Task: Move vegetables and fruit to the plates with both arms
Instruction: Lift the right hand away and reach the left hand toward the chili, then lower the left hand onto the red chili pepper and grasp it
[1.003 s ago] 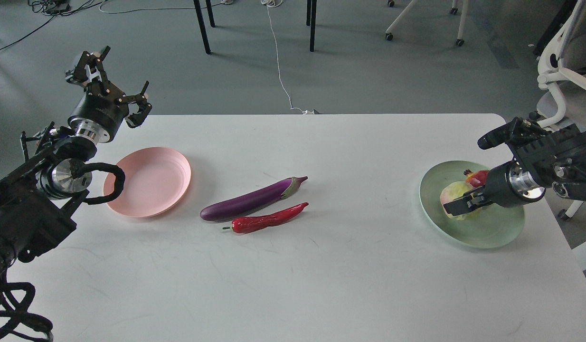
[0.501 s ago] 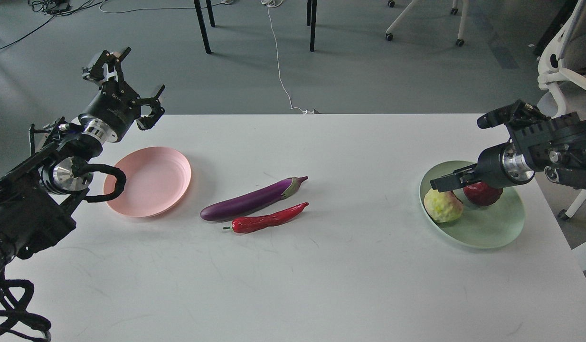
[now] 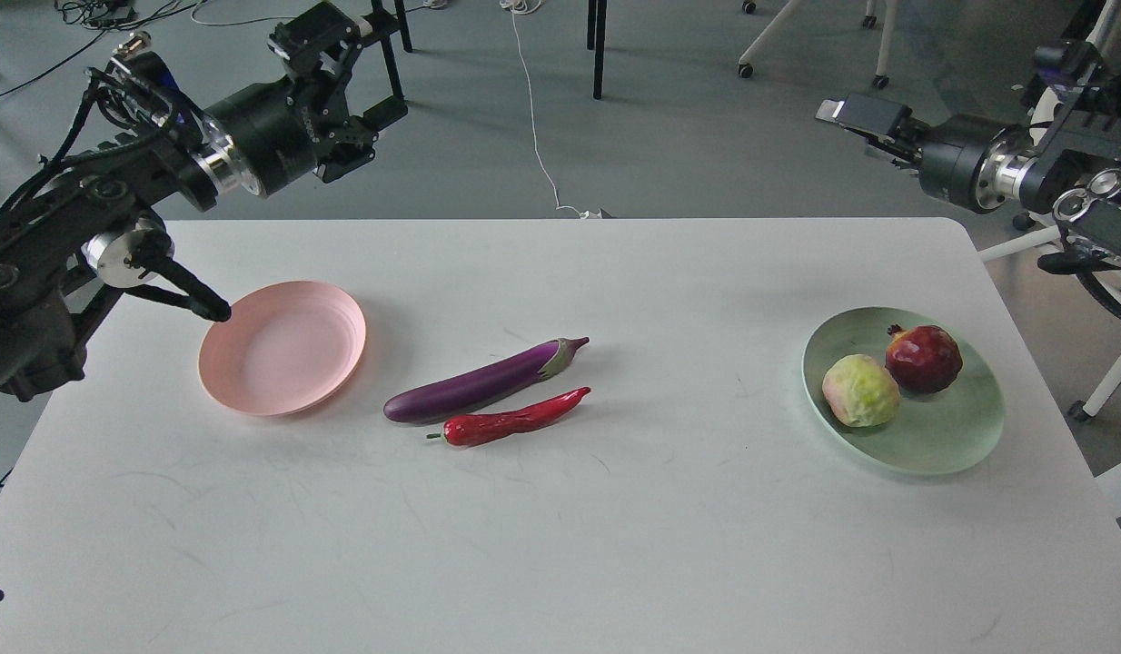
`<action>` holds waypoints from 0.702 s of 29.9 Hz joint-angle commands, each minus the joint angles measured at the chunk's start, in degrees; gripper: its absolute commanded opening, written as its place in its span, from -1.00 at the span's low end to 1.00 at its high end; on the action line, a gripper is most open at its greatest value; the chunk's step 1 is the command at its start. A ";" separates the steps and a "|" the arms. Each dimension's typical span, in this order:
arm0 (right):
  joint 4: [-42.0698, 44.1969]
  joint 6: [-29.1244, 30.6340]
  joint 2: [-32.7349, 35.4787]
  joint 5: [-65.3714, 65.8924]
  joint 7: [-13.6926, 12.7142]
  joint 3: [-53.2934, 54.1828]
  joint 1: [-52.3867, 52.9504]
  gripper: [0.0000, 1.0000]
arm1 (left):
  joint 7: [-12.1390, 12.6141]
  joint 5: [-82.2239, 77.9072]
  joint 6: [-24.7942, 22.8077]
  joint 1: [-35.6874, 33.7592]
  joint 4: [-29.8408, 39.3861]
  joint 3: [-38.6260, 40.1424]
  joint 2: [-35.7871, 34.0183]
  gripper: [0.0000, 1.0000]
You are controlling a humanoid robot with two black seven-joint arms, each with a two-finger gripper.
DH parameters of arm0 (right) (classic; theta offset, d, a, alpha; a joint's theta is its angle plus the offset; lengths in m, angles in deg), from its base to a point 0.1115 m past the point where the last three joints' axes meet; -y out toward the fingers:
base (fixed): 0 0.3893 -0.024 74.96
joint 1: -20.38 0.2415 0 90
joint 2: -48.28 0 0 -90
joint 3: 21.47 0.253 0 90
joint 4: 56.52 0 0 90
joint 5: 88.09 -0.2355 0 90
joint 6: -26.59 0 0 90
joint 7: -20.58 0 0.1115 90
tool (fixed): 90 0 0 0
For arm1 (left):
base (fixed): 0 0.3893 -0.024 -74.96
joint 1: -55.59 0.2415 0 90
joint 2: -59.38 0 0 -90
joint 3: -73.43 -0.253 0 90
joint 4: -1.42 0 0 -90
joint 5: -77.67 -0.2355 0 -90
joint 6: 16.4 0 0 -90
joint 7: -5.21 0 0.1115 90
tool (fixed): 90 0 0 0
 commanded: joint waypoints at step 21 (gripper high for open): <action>9.24 15.83 2.28 -50.82 0.23 30.08 -22.31 0.97 | -1.38 -78.33 20.50 3.55 14.17 -28.21 4.34 0.69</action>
